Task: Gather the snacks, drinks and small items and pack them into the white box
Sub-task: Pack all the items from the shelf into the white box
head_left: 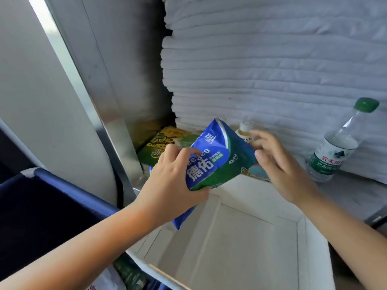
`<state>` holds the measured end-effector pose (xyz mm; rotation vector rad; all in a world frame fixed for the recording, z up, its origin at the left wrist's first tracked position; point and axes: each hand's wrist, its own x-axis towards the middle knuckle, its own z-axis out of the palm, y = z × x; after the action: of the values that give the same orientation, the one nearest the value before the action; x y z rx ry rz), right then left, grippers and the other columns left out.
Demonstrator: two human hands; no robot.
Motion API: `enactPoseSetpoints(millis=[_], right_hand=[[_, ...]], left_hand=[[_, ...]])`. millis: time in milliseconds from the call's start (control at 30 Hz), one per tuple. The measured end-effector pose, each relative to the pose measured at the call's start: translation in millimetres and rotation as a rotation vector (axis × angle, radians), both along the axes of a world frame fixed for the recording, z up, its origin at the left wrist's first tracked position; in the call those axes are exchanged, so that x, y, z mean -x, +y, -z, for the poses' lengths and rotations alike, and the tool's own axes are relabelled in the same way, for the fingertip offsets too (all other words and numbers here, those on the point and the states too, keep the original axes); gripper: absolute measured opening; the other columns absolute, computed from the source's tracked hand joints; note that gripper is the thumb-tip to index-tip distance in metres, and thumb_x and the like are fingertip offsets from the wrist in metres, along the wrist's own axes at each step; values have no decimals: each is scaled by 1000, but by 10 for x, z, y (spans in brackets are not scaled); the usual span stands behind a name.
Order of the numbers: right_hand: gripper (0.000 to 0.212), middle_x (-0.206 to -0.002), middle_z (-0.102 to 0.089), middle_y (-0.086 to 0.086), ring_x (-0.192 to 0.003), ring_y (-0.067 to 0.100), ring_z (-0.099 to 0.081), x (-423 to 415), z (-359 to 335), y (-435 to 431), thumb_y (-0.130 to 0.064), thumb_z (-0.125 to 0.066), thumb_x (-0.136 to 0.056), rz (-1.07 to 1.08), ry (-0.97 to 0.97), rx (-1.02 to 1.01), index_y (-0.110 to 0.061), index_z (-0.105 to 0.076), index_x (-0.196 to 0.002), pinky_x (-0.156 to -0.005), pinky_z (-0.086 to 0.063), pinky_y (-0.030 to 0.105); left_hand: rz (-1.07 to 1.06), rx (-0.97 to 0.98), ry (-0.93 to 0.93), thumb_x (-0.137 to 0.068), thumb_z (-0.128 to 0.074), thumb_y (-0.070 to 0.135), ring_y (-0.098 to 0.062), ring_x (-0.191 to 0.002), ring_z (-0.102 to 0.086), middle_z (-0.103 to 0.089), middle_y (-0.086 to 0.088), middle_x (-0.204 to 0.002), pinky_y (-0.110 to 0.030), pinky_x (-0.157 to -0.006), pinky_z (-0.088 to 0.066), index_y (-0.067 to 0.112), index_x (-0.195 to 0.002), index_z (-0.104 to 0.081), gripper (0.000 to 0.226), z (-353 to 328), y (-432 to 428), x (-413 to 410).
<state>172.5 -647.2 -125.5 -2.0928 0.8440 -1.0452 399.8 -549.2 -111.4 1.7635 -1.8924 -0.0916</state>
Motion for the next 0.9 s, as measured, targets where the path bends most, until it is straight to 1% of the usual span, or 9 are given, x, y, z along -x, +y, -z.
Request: enactPoseSetpoints(millis=[133, 200, 333, 400, 500, 600, 767, 800, 900], right_hand=[[19, -98, -65, -9, -88, 9, -62, -7, -21, 44, -28, -55, -93, -5, -15, -117, -35, -56, -111, -77, -46, 20], [28, -95, -66, -5, -86, 16, -64, 3, -5, 52, -15, -62, -88, -7, 30, -147, -35, -58, -107, -78, -49, 25], [37, -93, -66, 3, -82, 25, -66, 80, -6, 59, -4, -64, -85, -49, 97, -262, -32, -58, -107, -77, -52, 33], [38, -92, -67, 3, -82, 25, -67, 138, -18, 52, -4, -66, -83, -61, 109, -304, -32, -59, -107, -75, -54, 35], [38, -88, -66, -13, -81, 16, -69, 203, -32, 80, -5, -68, -82, -96, 169, -315, -37, -63, -101, -73, -57, 33], [38, -92, -68, -15, -87, 10, -69, 202, -10, 125, -5, -69, -81, -125, 281, -333, -41, -65, -94, -80, -57, 39], [28, -91, -70, -15, -80, 9, -67, 179, 27, 142, -22, -70, -81, -89, 561, -235, -47, -62, -91, -77, -56, 43], [28, -88, -69, -16, -76, 6, -65, 174, 35, 142, -25, -70, -81, -77, 646, -182, -49, -61, -90, -76, -55, 39], [28, -82, -61, -30, -76, -7, -54, 152, 55, 149, -22, -69, -81, -133, 803, -121, -49, -60, -81, -68, -43, 11]], left_hand=[[70, -43, -41, -69, -60, 62, -4, -110, -33, -25, 15, -118, -18, -88, -34, 35, -132, -31, 74, 118, 144, 104], [90, -73, -59, -70, -57, 65, -3, -111, -30, -24, 14, -118, -15, -88, -31, 34, -133, -28, 76, 164, 190, 152], [108, -140, -128, -70, -59, 67, -10, -115, -34, -26, 9, -123, -23, -96, -34, 32, -138, -21, 86, 206, 213, 227], [132, -208, -96, -69, -60, 69, -8, -114, -34, -23, 11, -120, -19, -90, -32, 33, -139, -15, 91, 234, 220, 266], [182, -310, -122, -67, -59, 73, -9, -114, -37, -19, 13, -117, -16, -83, -27, 37, -137, -8, 93, 298, 235, 330], [218, -434, -131, -67, -61, 72, -13, -118, -39, -19, 13, -123, -19, -81, -26, 36, -140, -3, 101, 379, 231, 379], [307, -627, -132, -69, -63, 69, -20, -116, -46, -15, 9, -132, -25, -82, -36, 36, -141, 7, 106, 477, 258, 487], [327, -665, -120, -71, -64, 66, -20, -115, -48, -15, 8, -134, -26, -83, -40, 36, -141, 7, 104, 478, 259, 490], [426, -766, -129, -79, -64, 54, -20, -108, -54, -15, 7, -141, -28, -80, -47, 35, -143, 1, 93, 465, 243, 434]])
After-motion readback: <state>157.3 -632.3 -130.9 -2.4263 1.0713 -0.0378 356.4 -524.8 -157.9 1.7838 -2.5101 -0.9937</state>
